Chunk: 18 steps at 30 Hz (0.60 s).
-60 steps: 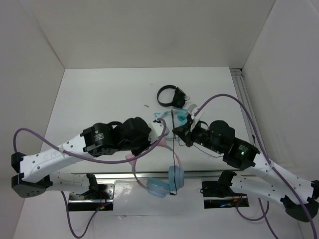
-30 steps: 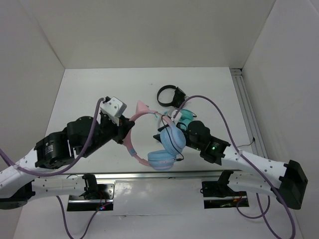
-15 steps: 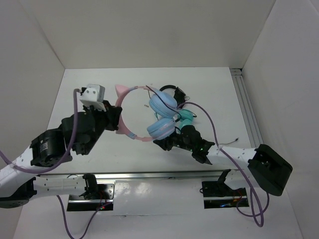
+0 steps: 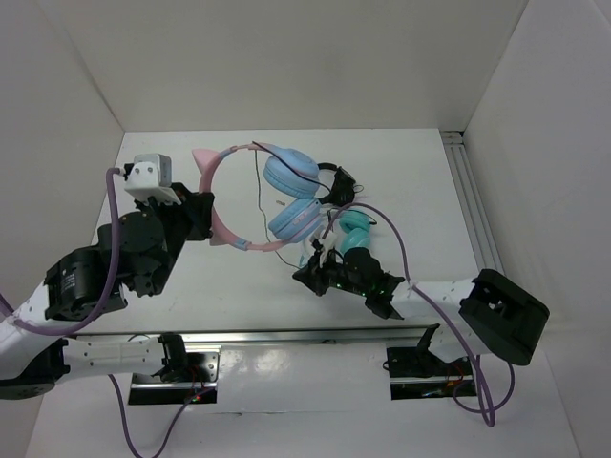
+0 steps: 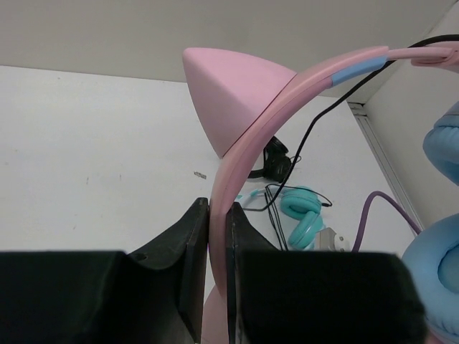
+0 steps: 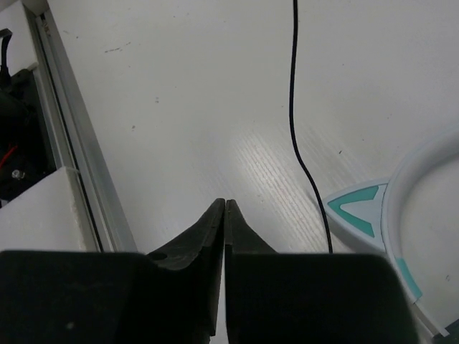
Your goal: Wrap the headphones
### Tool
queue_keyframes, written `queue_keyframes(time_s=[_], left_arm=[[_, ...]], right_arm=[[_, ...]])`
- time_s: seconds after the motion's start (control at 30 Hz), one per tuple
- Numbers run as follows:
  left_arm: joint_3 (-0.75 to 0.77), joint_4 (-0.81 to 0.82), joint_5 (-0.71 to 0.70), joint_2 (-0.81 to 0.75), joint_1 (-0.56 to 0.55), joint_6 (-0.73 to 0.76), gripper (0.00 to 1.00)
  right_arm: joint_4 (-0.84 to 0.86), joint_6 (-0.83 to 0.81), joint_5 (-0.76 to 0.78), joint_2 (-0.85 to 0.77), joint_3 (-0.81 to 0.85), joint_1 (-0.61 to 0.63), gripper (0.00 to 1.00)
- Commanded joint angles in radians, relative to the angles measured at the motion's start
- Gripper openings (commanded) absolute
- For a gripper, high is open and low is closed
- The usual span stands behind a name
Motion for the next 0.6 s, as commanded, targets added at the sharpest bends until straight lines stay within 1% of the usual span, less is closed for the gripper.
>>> queue_keyframes(time_s=[0.0, 0.03, 0.07, 0.1, 0.13, 0.17, 0.23, 0.33, 0.37, 0.5, 0.57], left_arm=[[0.026, 0.086, -0.052, -0.022, -0.005, -0.065, 0.00], [0.026, 0.086, -0.052, -0.022, -0.005, -0.065, 0.00], [0.026, 0.077, -0.052, -0.022, -0.005, -0.065, 0.00], [0.026, 0.077, -0.052, -0.022, -0.005, -0.065, 0.00], [0.026, 0.077, -0.052, -0.022, -0.005, -0.065, 0.00], [0.026, 0.077, -0.041, -0.022, -0.005, -0.065, 0.00], [0.026, 0.067, -0.041, -0.022, -0.005, -0.076, 0.00], [0.035, 0.055, -0.020, -0.022, -0.005, -0.087, 0.00], [0.035, 0.055, -0.019, -0.031, -0.005, -0.087, 0.00], [0.035, 0.044, -0.010, -0.040, -0.005, -0.106, 0.00], [0.035, 0.035, -0.010, -0.053, -0.005, -0.107, 0.00]], right_arm=[[0.091, 0.006, 0.026, 0.019, -0.008, 0.021, 0.13], [0.103, 0.006, 0.026, 0.031, 0.001, 0.021, 0.27], [0.114, 0.015, 0.026, 0.045, 0.001, 0.021, 0.49], [0.114, 0.015, 0.026, 0.054, 0.013, 0.021, 0.53], [0.114, 0.015, 0.037, 0.063, 0.013, 0.021, 0.53], [0.114, 0.015, 0.050, 0.083, 0.038, 0.030, 0.64], [0.114, -0.008, 0.087, 0.109, 0.059, 0.030, 0.66], [0.114, -0.017, 0.087, 0.167, 0.116, 0.030, 0.66], [0.114, -0.017, 0.061, 0.202, 0.133, 0.030, 0.66], [0.175, -0.017, 0.049, 0.282, 0.199, 0.021, 0.66], [0.203, -0.017, 0.069, 0.305, 0.199, 0.021, 0.66]])
